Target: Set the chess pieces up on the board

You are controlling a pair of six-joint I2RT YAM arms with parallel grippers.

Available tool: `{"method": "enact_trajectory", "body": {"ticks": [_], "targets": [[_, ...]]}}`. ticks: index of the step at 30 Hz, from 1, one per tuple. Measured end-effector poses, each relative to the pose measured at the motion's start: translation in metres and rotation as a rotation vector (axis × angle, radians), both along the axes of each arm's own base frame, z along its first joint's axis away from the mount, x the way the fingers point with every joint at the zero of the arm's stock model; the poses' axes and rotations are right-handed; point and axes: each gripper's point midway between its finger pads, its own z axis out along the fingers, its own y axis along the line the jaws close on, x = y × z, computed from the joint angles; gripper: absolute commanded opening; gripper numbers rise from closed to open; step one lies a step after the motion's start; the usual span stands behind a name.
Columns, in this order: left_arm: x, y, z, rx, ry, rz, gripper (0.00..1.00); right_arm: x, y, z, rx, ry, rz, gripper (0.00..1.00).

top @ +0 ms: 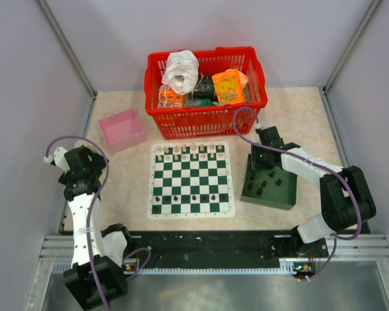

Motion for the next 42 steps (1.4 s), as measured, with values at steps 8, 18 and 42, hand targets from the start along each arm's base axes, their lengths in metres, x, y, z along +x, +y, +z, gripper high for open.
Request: {"method": "enact_trajectory", "body": {"ticks": [8, 18, 42], "targets": [[0.0029, -0.0003, 0.0006, -0.002, -0.008, -0.006, 0.99, 0.0054, 0.0045, 0.0030, 0.020, -0.023, 0.007, 0.31], [0.0039, 0.0000, -0.0003, -0.003, -0.006, -0.006, 0.99, 0.0084, 0.0065, 0.0047, 0.030, -0.036, 0.011, 0.28], [0.0040, -0.0004, -0.0004, -0.002, -0.004, -0.011, 0.99, 0.0087, 0.0055, 0.0010, -0.018, -0.033, 0.025, 0.12]]}}
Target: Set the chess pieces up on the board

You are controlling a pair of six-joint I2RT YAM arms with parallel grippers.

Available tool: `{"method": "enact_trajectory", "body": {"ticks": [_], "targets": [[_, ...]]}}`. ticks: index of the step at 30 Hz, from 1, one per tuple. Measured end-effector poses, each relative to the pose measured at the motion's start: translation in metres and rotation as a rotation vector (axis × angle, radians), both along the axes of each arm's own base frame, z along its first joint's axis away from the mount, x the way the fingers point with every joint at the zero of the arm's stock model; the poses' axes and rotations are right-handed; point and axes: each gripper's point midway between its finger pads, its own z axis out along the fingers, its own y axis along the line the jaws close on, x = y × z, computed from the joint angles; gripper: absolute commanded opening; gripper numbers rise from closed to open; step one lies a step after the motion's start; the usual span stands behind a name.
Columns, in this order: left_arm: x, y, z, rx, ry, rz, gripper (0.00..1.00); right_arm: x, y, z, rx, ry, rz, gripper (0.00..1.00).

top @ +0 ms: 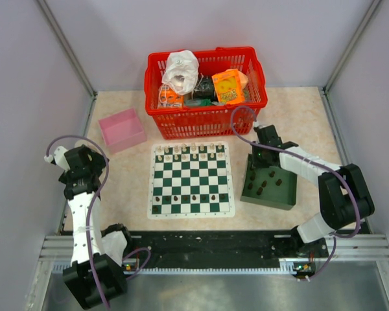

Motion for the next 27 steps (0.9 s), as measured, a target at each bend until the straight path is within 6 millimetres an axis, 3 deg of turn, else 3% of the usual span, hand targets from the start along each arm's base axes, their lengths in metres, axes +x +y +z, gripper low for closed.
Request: {"method": "enact_trajectory", "body": {"ticks": [4, 7, 16, 21, 27], "targets": [[0.000, 0.000, 0.000, 0.000, 0.000, 0.000, 0.99, 0.001, -0.001, 0.005, -0.023, -0.010, -0.005, 0.11], [0.000, 0.000, 0.000, 0.000, 0.000, 0.000, 0.99, -0.001, 0.000, 0.021, -0.050, -0.038, 0.003, 0.11], [0.000, 0.000, 0.000, 0.002, 0.002, -0.002, 0.99, -0.007, 0.034, 0.117, -0.020, -0.246, 0.075, 0.10], [0.000, 0.000, 0.000, 0.002, 0.001, -0.002, 0.99, -0.044, 0.100, 0.131, 0.033, -0.265, 0.247, 0.10], [-0.001, 0.001, 0.002, 0.009, -0.006, 0.003, 0.99, -0.097, 0.191, 0.108, 0.044, -0.189, 0.480, 0.10]]}}
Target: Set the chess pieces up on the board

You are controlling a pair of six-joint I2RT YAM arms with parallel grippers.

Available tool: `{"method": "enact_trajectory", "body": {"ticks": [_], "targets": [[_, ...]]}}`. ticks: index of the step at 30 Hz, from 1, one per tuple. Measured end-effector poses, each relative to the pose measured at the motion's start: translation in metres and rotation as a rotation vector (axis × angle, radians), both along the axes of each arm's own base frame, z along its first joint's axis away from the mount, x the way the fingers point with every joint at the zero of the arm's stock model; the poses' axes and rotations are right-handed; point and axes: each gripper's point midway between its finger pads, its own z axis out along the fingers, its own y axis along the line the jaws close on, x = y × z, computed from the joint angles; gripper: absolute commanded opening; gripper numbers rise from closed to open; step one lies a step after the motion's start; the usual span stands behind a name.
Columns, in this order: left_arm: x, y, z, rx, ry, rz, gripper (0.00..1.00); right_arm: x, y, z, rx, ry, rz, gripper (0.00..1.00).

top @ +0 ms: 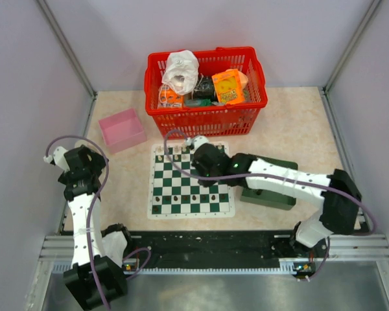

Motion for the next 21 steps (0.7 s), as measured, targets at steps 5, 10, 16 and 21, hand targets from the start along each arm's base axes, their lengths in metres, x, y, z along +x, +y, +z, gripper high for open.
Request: {"method": "enact_trajectory", "body": {"ticks": [5, 10, 16, 21], "targets": [[-0.002, 0.003, 0.002, 0.014, -0.002, 0.016, 0.99, -0.035, 0.058, -0.028, -0.041, 0.046, 0.135, 0.10], [-0.006, 0.006, 0.002, 0.027, 0.007, 0.031, 0.99, -0.052, 0.097, -0.043, -0.051, 0.062, 0.209, 0.10], [-0.012, 0.010, 0.001, 0.043, 0.028, 0.056, 0.99, -0.059, 0.127, -0.055, -0.051, 0.070, 0.248, 0.10], [-0.014, 0.012, 0.000, 0.049, 0.038, 0.068, 0.99, -0.066, 0.142, -0.069, -0.065, 0.080, 0.272, 0.11]]}}
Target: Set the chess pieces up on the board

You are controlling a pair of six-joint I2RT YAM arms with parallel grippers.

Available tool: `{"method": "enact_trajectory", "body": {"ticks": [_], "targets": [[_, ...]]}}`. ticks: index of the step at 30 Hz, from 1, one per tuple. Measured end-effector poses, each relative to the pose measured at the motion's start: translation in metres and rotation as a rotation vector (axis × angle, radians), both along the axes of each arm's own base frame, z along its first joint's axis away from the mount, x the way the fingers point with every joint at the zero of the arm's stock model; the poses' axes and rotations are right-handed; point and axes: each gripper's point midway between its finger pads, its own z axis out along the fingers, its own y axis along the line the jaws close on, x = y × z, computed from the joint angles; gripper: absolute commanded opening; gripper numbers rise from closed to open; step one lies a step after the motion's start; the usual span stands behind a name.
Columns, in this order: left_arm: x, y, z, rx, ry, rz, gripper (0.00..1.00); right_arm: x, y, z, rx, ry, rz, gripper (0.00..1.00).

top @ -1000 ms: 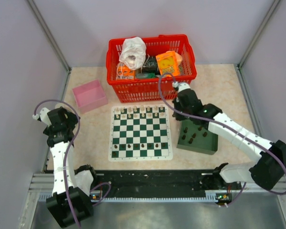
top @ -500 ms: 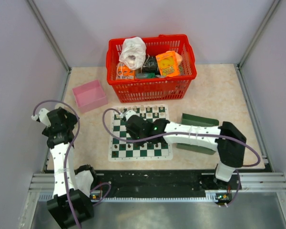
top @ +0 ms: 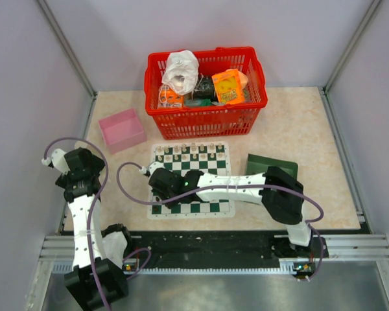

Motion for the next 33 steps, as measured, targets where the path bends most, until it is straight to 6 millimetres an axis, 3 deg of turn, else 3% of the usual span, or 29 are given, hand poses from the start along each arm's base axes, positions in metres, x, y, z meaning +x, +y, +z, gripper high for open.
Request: {"method": "enact_trajectory", "body": {"ticks": [11, 25, 33], "targets": [[-0.001, 0.001, -0.001, 0.003, 0.006, 0.006, 0.99, -0.011, 0.005, -0.036, -0.073, 0.022, 0.024, 0.11], [-0.001, 0.001, -0.001, 0.003, 0.006, 0.006, 0.99, -0.009, 0.012, -0.036, -0.064, 0.019, 0.023, 0.15], [-0.001, 0.001, -0.001, 0.003, 0.006, 0.006, 0.99, -0.010, 0.011, -0.041, -0.074, 0.025, 0.026, 0.29]]}}
